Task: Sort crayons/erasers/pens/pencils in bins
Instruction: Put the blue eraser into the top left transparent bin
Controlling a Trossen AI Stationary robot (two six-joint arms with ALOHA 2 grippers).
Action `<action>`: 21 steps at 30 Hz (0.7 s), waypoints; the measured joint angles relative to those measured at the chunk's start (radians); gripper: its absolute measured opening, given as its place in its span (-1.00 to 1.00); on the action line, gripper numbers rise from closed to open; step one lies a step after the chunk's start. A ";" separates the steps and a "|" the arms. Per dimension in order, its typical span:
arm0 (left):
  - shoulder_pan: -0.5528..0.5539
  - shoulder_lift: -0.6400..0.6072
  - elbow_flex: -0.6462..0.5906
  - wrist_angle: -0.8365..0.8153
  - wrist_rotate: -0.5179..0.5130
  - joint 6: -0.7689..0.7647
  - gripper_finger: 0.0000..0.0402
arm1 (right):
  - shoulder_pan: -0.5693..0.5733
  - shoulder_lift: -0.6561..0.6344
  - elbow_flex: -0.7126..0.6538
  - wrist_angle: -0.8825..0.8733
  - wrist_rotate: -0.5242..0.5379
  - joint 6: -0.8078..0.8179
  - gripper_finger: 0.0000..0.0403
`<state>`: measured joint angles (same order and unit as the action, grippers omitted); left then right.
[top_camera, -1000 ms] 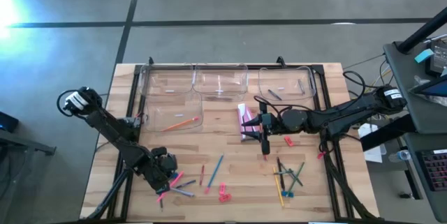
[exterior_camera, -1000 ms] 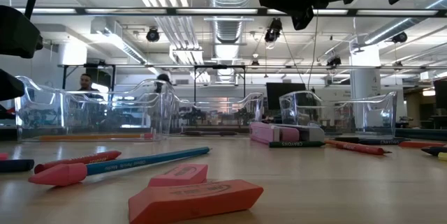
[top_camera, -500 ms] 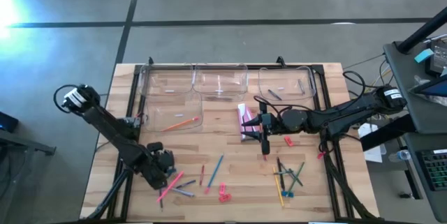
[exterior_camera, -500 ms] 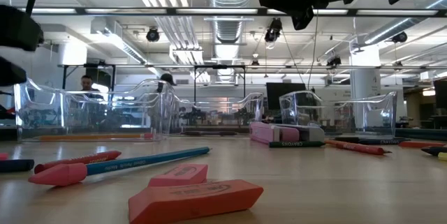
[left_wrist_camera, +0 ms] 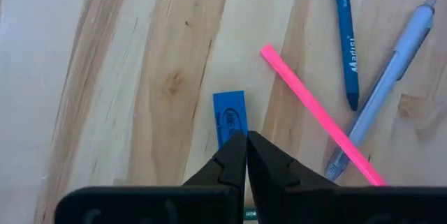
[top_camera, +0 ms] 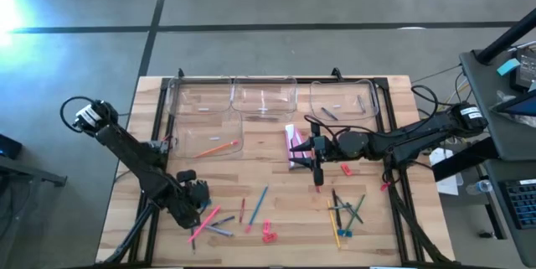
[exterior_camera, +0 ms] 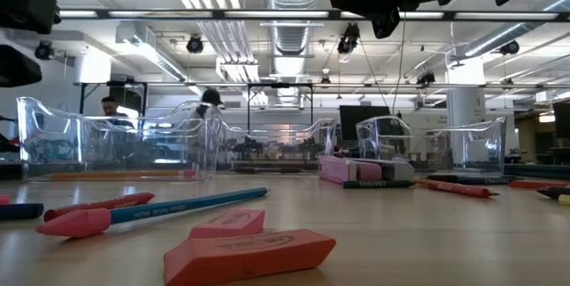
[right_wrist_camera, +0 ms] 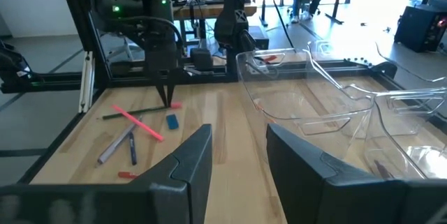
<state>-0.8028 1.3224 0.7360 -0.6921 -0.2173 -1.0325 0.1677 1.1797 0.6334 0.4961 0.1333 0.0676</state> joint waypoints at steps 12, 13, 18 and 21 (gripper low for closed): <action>-0.001 0.043 0.039 -0.064 0.011 -0.002 -1.00 | 0.000 0.000 0.000 -0.003 0.000 0.010 -0.37; -0.001 0.055 0.039 -0.063 0.022 0.000 -1.00 | 0.000 0.000 0.000 -0.005 0.000 0.009 -0.37; -0.001 0.125 0.039 -0.014 0.039 0.000 -1.00 | 0.000 0.000 0.000 -0.025 0.000 0.006 -0.37; -0.001 0.159 0.039 0.038 0.041 0.000 -1.00 | 0.000 0.000 0.000 -0.035 0.000 0.010 -0.37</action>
<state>-0.8040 1.4810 0.7746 -0.6540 -0.1763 -1.0321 0.1677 1.1797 0.6334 0.4611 0.1333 0.0780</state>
